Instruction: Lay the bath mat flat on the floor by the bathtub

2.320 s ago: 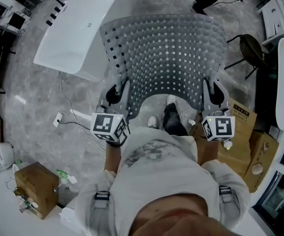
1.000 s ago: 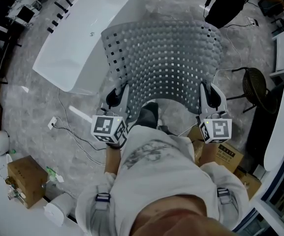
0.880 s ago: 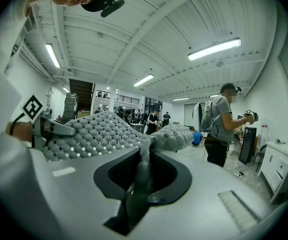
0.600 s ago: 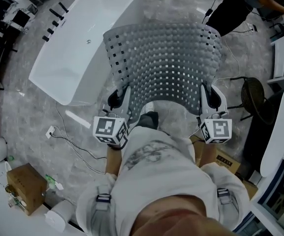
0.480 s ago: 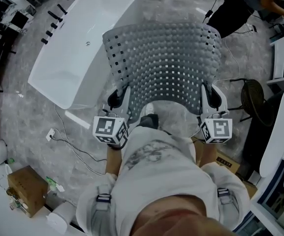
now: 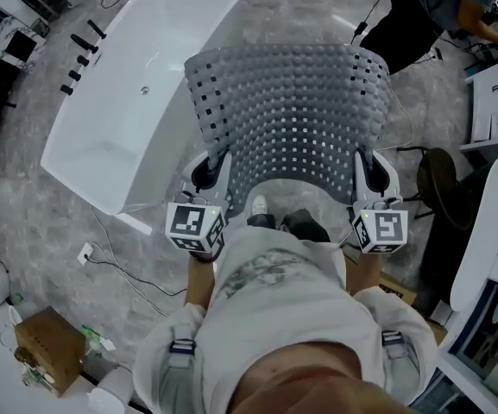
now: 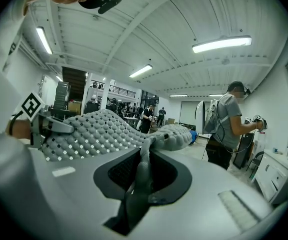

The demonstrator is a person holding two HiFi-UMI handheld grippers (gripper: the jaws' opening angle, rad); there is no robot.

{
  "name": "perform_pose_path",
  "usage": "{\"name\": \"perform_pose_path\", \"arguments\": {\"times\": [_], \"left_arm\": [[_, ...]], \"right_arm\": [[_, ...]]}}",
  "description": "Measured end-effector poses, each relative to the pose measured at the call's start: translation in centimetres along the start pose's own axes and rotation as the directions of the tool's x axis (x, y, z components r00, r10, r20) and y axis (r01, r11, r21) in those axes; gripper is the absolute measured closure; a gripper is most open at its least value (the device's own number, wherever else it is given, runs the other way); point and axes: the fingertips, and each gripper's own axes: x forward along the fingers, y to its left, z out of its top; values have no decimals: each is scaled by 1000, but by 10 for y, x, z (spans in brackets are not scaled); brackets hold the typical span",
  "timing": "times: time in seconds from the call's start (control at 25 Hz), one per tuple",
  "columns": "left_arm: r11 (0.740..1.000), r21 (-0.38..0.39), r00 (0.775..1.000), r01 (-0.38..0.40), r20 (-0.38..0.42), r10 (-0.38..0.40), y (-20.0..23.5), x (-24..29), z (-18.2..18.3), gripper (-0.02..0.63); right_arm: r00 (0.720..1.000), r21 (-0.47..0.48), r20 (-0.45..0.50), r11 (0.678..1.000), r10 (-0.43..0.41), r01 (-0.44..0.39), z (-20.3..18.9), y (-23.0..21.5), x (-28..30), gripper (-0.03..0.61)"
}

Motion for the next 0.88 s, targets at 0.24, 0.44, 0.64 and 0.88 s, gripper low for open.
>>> {"name": "perform_pose_path", "arguments": {"times": [0.24, 0.44, 0.64, 0.88], "left_arm": [[1000, -24, 1000, -12, -2, 12, 11, 26, 8, 554], [998, -42, 999, -43, -11, 42, 13, 54, 9, 554], [992, -62, 993, -114, -16, 113, 3, 83, 8, 554], [968, -83, 972, -236, -35, 234, -12, 139, 13, 554]], "right_arm": [[1000, -15, -18, 1000, 19, -20, 8, -16, 32, 528], [997, -24, -11, 997, 71, -72, 9, -37, 63, 526], [989, -21, 0, 989, 148, -148, 0, -70, 94, 526], [964, -47, 2, 963, 266, -265, -3, -126, 146, 526]]}}
